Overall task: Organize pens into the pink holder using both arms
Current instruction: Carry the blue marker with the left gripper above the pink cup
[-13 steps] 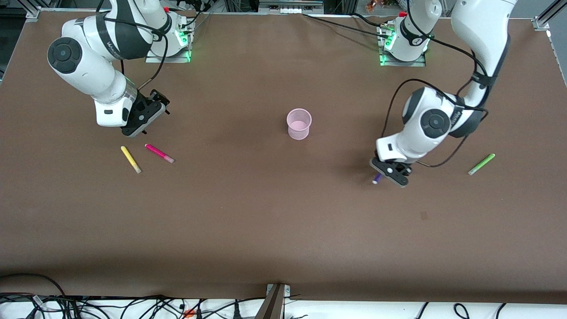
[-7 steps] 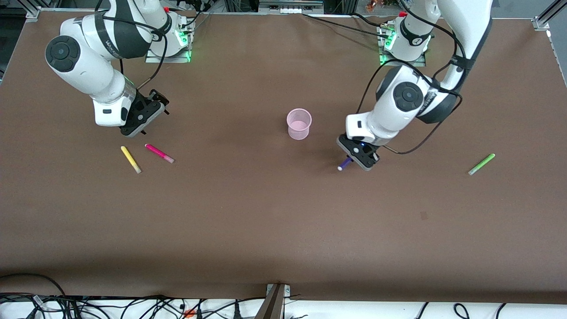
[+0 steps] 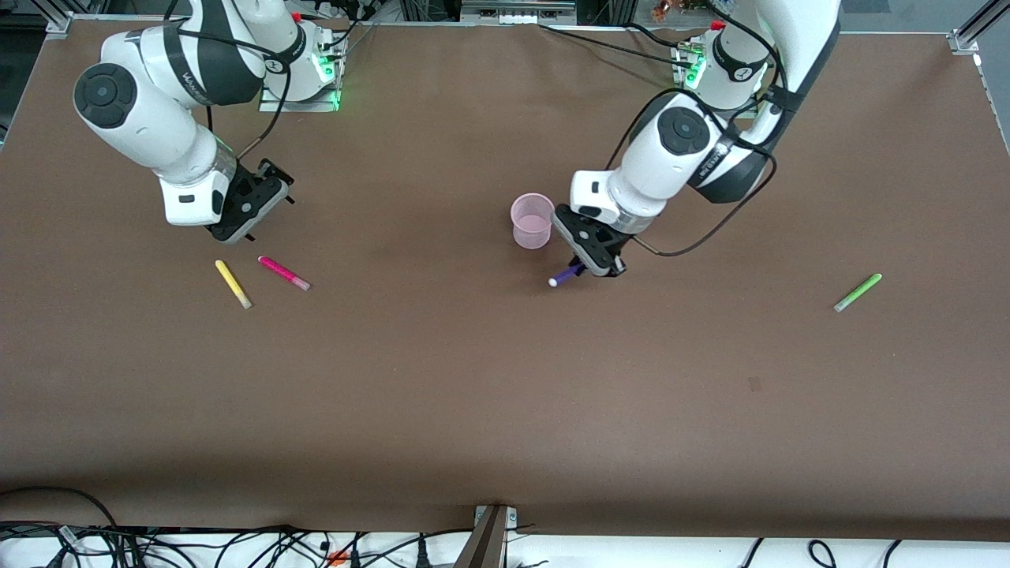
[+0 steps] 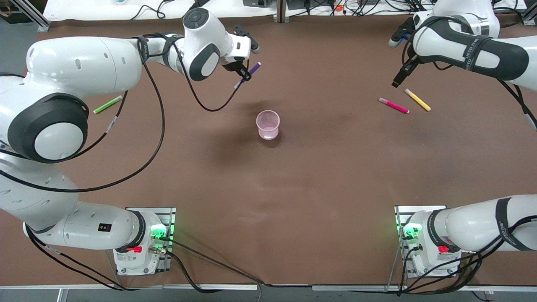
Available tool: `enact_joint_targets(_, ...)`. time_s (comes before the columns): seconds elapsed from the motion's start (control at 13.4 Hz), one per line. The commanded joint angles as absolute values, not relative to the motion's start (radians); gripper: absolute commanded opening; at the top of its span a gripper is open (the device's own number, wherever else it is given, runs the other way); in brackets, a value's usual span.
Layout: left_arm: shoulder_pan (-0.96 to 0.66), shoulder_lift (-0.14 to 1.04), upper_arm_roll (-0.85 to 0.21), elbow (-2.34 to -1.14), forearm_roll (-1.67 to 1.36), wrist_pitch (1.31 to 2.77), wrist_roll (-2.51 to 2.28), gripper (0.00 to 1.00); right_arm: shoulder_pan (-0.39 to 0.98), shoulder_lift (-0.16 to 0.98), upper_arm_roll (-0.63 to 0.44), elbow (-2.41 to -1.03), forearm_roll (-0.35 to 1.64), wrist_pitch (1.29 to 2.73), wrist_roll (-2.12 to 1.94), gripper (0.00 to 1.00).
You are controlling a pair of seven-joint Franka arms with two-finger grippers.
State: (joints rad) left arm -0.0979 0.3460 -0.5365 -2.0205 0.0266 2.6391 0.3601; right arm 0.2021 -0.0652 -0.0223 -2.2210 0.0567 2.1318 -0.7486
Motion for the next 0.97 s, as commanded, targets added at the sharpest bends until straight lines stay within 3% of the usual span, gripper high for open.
enact_joint_targets(0.0,-0.081,0.386,-0.650,-2.032,0.009,2.698,0.454,0.00,0.196,-0.081,-0.055,-2.220,0.046,2.131,-0.860,1.00)
enact_joint_targets(0.22,-0.083,0.387,-0.730,-2.060,0.011,2.697,0.437,0.00,0.196,-0.054,-0.072,-2.223,0.046,2.135,-0.862,1.00)
enact_joint_targets(0.45,-0.091,0.393,-0.733,-2.074,0.011,2.697,0.437,0.00,0.196,-0.015,-0.072,-2.255,0.044,2.183,-0.882,1.00)
enact_joint_targets(0.6,-0.091,0.414,-0.733,-2.098,0.011,2.697,0.436,0.00,0.195,0.011,-0.075,-2.333,0.044,2.354,-0.937,1.00)
enact_joint_targets(0.9,-0.063,0.449,-0.762,-2.112,0.038,2.733,0.440,0.00,0.190,0.178,-0.100,-2.358,0.046,2.620,-1.126,1.00)
